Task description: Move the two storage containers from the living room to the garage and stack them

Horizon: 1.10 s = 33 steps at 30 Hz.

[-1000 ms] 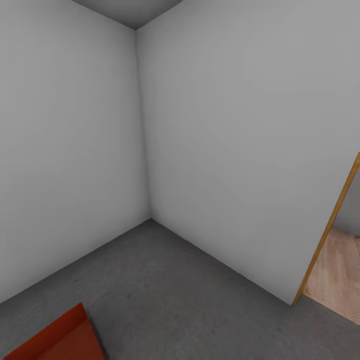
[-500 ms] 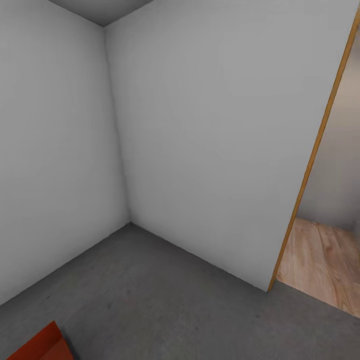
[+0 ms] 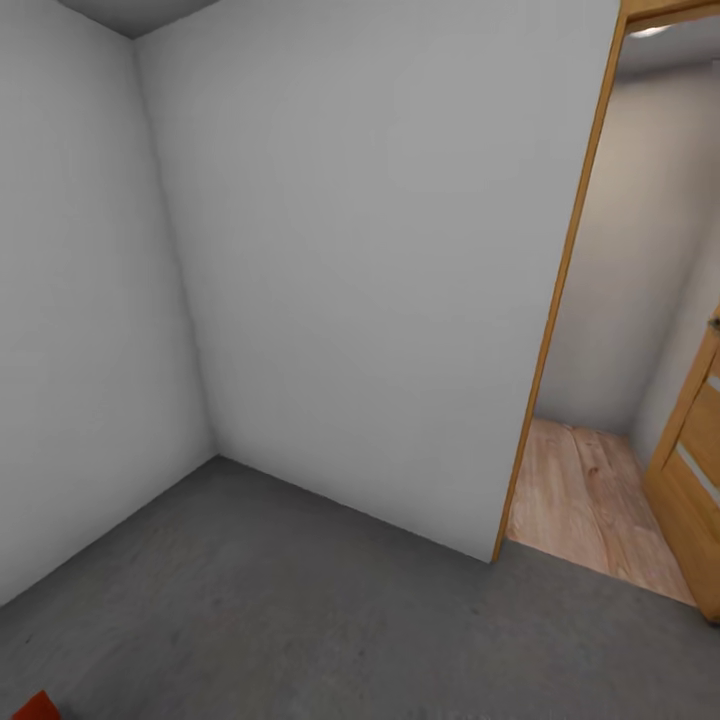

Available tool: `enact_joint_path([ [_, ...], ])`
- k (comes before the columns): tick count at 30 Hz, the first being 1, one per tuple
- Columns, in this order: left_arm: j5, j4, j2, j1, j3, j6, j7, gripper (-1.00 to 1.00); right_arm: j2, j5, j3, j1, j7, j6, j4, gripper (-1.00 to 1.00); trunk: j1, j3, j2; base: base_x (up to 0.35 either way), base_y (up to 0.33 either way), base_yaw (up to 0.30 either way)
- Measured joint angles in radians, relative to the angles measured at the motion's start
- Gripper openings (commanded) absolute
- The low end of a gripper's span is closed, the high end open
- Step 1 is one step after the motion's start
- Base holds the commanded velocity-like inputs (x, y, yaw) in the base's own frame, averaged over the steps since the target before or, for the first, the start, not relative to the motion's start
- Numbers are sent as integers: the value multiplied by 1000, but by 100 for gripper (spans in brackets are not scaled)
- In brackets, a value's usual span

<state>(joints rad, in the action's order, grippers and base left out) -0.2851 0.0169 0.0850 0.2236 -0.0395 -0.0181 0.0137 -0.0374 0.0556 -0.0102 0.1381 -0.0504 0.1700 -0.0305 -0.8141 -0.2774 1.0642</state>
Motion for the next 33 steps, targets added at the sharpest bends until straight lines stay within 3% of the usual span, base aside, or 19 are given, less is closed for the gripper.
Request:
enact_joint_path([
  [33, 0, 0, 0, 0, 0, 0, 0, 100, -1, -1, 0, 0, 1, -1, 0, 100, 0, 0, 0, 0, 0, -295],
])
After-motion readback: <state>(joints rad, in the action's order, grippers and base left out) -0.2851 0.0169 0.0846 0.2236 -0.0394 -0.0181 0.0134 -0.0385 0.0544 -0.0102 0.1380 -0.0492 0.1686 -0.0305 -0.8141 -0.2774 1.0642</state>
